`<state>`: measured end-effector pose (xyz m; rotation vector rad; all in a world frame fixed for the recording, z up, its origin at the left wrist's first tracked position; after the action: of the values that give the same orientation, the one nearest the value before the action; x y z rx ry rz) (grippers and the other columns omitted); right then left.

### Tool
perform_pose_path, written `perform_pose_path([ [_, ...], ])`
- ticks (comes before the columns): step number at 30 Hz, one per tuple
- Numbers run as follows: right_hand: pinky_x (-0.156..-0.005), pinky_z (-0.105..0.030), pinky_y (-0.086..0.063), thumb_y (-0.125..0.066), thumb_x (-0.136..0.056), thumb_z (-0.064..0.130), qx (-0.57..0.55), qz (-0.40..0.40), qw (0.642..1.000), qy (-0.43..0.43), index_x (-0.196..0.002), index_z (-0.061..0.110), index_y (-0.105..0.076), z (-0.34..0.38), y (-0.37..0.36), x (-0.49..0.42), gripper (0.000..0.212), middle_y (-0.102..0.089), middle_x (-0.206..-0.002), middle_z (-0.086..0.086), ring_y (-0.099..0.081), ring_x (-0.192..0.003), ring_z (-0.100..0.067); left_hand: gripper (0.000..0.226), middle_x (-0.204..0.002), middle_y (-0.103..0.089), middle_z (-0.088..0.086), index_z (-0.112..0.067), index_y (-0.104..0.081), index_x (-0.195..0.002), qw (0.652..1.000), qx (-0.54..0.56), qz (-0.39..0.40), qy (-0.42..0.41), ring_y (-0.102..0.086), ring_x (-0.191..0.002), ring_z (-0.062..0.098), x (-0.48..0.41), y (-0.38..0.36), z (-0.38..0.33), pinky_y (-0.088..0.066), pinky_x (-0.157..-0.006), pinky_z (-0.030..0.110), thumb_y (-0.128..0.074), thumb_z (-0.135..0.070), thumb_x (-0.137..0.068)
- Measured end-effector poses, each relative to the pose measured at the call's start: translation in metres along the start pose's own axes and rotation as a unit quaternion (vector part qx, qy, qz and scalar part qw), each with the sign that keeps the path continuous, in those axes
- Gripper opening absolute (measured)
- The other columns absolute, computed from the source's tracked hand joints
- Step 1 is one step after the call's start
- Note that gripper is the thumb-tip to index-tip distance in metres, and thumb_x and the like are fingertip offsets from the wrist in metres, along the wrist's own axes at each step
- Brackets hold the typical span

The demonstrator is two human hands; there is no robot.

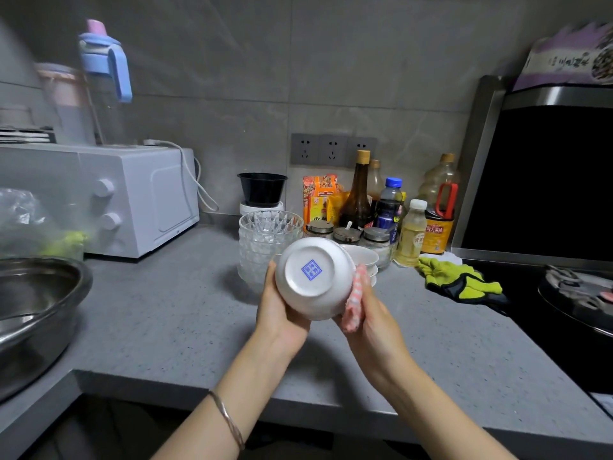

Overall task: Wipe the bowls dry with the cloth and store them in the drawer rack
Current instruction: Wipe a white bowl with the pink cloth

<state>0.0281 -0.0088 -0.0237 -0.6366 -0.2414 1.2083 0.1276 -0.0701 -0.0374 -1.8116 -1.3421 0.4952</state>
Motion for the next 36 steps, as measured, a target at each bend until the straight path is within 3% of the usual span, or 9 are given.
perform_pose_path([
  [2, -0.105, -0.044, -0.040, -0.054, -0.082, 0.057, 0.062, -0.041, 0.997, 0.017, -0.098, 0.010, -0.068, 0.016, 0.013, 0.000, 0.052, -0.061, -0.097, -0.032, -0.055, -0.098, -0.015, 0.043, -0.099, -0.070, 0.005, -0.018, -0.062, -0.116, 1.000, 0.009, -0.015, -0.005, -0.064, -0.090, 0.019, -0.001, 0.005, -0.003, -0.052, -0.076, 0.037, -0.043, -0.050, -0.095],
  [7, -0.075, -0.020, -0.048, -0.033, -0.093, 0.051, 0.274, -0.015, 0.934, 0.230, -0.117, 0.019, -0.058, 0.087, -0.015, 0.003, 0.047, -0.065, -0.101, 0.001, -0.061, -0.087, -0.002, 0.042, -0.094, -0.073, 0.003, -0.018, -0.062, -0.114, 0.999, -0.025, -0.046, -0.005, -0.065, -0.085, 0.018, -0.002, 0.014, -0.004, -0.050, -0.064, 0.035, -0.041, -0.050, -0.096],
  [9, -0.088, -0.020, -0.046, -0.035, -0.100, 0.044, 0.414, 0.058, 0.850, 0.320, -0.124, 0.033, -0.052, 0.090, -0.050, 0.012, 0.031, -0.059, -0.115, 0.014, -0.055, -0.105, 0.002, 0.050, -0.109, -0.070, 0.009, -0.013, -0.060, -0.122, 0.997, -0.059, -0.049, 0.000, -0.065, -0.092, 0.021, -0.004, 0.014, 0.001, -0.052, -0.070, 0.037, -0.040, -0.052, -0.096],
  [12, -0.113, -0.017, -0.018, -0.033, -0.095, 0.049, 0.614, 0.112, 0.683, 0.378, -0.142, 0.034, -0.035, 0.060, -0.067, 0.018, 0.049, -0.033, -0.148, 0.016, -0.022, -0.140, 0.000, 0.057, -0.113, -0.067, 0.017, -0.008, -0.059, -0.121, 0.992, -0.098, -0.074, 0.004, -0.065, -0.099, 0.029, -0.008, 0.020, 0.000, -0.053, -0.078, 0.041, -0.042, -0.055, -0.094],
  [18, -0.117, -0.029, -0.019, -0.034, -0.100, 0.032, 0.603, 0.132, 0.645, 0.450, -0.142, 0.007, -0.039, 0.038, -0.070, 0.045, 0.049, -0.030, -0.152, -0.005, -0.020, -0.144, -0.016, 0.058, -0.102, -0.068, 0.015, -0.008, -0.062, -0.102, 0.981, -0.123, -0.149, -0.015, -0.065, -0.092, 0.031, -0.014, 0.041, -0.009, -0.053, -0.088, 0.044, -0.048, -0.062, -0.087],
  [21, -0.116, -0.033, -0.023, -0.034, -0.102, 0.029, 0.620, 0.150, 0.589, 0.497, -0.137, 0.004, -0.044, 0.042, -0.086, 0.053, 0.045, -0.041, -0.145, -0.007, -0.029, -0.140, -0.016, 0.048, -0.090, -0.070, 0.007, -0.011, -0.063, -0.098, 0.988, -0.138, -0.060, -0.015, -0.068, -0.080, 0.019, -0.008, 0.024, -0.004, -0.055, -0.074, 0.031, -0.046, -0.056, -0.091],
  [27, -0.116, -0.023, -0.020, -0.030, -0.101, 0.026, 0.608, 0.096, 0.664, 0.425, -0.143, 0.016, -0.037, 0.061, -0.066, 0.035, 0.043, -0.032, -0.151, 0.005, -0.020, -0.143, -0.006, 0.062, -0.092, -0.068, 0.014, -0.004, -0.058, -0.117, 0.985, -0.109, -0.126, -0.035, -0.065, -0.075, 0.027, -0.020, 0.022, -0.015, -0.052, -0.065, 0.036, -0.044, -0.059, -0.091],
  [33, -0.118, -0.028, -0.012, -0.025, -0.104, 0.027, 0.637, 0.147, 0.600, 0.461, -0.141, 0.010, -0.037, 0.045, -0.079, 0.052, 0.043, -0.035, -0.149, -0.002, -0.021, -0.143, -0.011, 0.061, -0.092, -0.069, 0.013, -0.005, -0.061, -0.114, 0.985, -0.138, -0.100, 0.003, -0.065, -0.074, 0.026, -0.008, 0.026, -0.001, -0.052, -0.053, 0.030, -0.046, -0.060, -0.090],
  [36, -0.117, -0.021, -0.010, -0.029, -0.102, 0.024, 0.594, 0.114, 0.680, 0.414, -0.143, 0.020, -0.034, 0.062, -0.066, 0.035, 0.041, -0.030, -0.151, 0.007, -0.018, -0.143, -0.001, 0.064, -0.097, -0.069, 0.016, -0.002, -0.059, -0.115, 0.985, -0.153, -0.082, -0.018, -0.066, -0.082, 0.032, -0.009, 0.017, 0.001, -0.056, -0.075, 0.047, -0.046, -0.059, -0.090],
])
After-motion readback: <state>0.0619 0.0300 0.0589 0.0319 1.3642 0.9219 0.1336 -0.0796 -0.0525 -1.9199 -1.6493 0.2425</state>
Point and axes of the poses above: each hand's wrist, its own x-axis away from the middle knuckle, its own y-axis out of the back of the hand, z = x × y, the point moved 10 cm from there along -x, towards the middle knuckle
